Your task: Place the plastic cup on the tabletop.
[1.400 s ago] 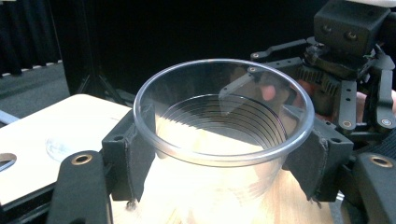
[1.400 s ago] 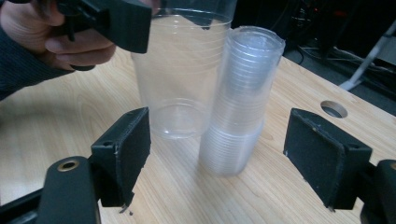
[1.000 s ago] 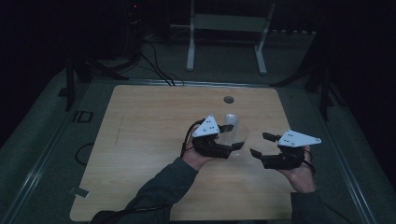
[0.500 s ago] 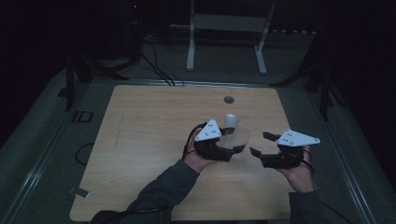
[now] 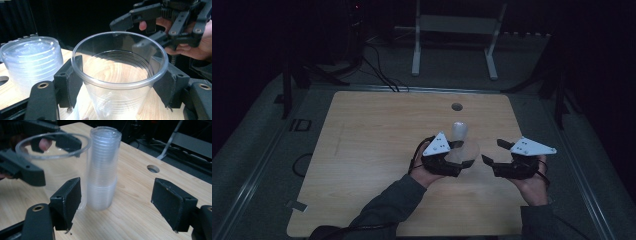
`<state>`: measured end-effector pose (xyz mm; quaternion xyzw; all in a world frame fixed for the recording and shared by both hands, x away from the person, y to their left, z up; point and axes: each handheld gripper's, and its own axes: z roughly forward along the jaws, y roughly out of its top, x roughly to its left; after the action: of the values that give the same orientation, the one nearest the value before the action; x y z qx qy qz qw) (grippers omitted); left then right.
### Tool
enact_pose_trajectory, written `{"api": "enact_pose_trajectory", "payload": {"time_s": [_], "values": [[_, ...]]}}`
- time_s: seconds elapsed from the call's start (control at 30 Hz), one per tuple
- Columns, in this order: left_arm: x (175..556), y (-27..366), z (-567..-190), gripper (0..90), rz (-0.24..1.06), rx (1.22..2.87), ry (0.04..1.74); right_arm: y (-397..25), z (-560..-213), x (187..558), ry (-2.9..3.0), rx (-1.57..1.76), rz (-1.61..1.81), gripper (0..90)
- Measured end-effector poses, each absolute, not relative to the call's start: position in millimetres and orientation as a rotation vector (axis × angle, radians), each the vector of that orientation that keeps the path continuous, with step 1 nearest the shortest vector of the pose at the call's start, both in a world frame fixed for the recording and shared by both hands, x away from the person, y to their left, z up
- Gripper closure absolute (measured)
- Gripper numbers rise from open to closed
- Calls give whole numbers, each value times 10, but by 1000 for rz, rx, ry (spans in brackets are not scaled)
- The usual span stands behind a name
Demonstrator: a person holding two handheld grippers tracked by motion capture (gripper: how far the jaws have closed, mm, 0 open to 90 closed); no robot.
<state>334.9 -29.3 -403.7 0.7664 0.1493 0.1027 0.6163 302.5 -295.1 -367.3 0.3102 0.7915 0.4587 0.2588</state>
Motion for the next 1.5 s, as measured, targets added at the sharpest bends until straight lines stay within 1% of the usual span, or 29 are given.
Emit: {"api": "enact_pose_trajectory", "payload": {"time_s": [0.43, 0.8, 1.5], "values": [[3371, -379, -4248, 294, 215, 1787, 349, -3049, -3609, 2989, 2024, 877, 1280, 241], [3427, -441, -4500, 285, 198, 1823, 364, -3021, -3617, 2993, 2033, 859, 1283, 241], [3381, -667, -4795, 272, 246, 1904, 328, -3010, -3649, 2985, 2047, 844, 1286, 241]]}}
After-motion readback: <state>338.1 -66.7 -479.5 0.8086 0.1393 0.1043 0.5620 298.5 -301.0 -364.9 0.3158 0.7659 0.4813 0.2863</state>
